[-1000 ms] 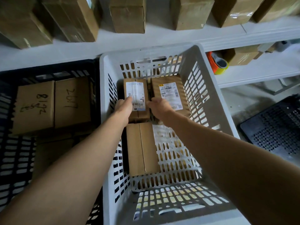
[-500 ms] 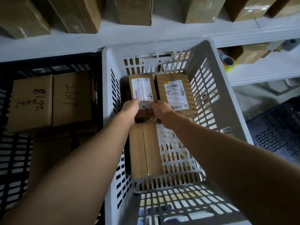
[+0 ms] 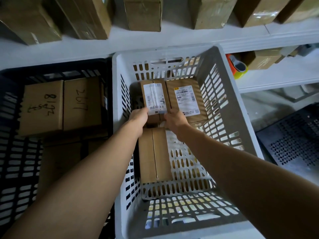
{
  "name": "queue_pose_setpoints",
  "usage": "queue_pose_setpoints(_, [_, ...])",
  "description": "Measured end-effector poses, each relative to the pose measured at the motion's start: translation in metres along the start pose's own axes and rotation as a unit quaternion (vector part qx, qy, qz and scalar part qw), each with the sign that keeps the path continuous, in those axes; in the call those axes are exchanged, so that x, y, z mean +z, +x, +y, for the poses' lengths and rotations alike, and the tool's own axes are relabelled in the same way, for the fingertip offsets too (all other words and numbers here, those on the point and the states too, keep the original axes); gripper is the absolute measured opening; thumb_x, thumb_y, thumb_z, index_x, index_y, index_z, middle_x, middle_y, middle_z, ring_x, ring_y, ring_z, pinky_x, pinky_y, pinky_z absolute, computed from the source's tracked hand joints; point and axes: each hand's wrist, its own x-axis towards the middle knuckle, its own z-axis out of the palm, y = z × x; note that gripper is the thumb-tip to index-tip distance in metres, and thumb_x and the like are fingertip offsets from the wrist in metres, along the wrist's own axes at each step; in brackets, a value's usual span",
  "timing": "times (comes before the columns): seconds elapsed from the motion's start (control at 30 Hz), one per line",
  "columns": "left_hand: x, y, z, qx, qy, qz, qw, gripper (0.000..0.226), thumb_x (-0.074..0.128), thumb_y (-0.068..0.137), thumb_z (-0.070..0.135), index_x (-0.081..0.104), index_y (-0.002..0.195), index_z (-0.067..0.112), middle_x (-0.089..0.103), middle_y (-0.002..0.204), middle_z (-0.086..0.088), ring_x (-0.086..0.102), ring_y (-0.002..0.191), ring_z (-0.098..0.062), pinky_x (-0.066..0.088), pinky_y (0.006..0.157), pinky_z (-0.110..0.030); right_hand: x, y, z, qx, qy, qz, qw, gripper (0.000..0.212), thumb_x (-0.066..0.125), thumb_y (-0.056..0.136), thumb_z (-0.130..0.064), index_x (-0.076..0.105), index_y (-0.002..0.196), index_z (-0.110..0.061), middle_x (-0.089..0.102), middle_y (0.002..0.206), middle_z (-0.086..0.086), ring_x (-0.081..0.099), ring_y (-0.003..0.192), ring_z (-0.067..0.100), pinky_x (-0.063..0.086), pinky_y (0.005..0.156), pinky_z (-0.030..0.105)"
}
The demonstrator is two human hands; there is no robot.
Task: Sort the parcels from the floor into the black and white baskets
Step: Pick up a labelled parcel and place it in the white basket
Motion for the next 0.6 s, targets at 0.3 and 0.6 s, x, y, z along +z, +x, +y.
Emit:
queue_pose_setpoints(0.3, [-0.009,-0.021,-0.016,-0.143,0.063,-0.052,0.986,0.050,0.048,0.095,0.040,0.042,0.138,0.014,0.045,0.140,-0.015,0.045,0.123,-0.044,0.038,0.091,-0.067,0.004,-0.045,0.012,0.141,-0.020,-0.090,0.986,0.042,0.039,0.100,-0.020,0.041,0.137,-0.001,0.053,0.123,0.015,0.039,0.065,0.004,0.039,0.046,0.013])
queue_pose_setpoints(0.6, [-0.001,-0.015,-0.017,-0.135,0.038,-0.084,0.986,0.052,0.051,0.090,0.049,0.050,0.130,0.017,0.054,0.129,-0.013,0.054,0.112,-0.036,0.049,0.073,-0.050,-0.013,-0.033,0.004,0.166,-0.045,-0.035,0.985,0.037,0.042,0.098,-0.016,0.047,0.131,-0.003,0.052,0.135,0.014,0.061,0.057,-0.010,0.046,0.052,0.008])
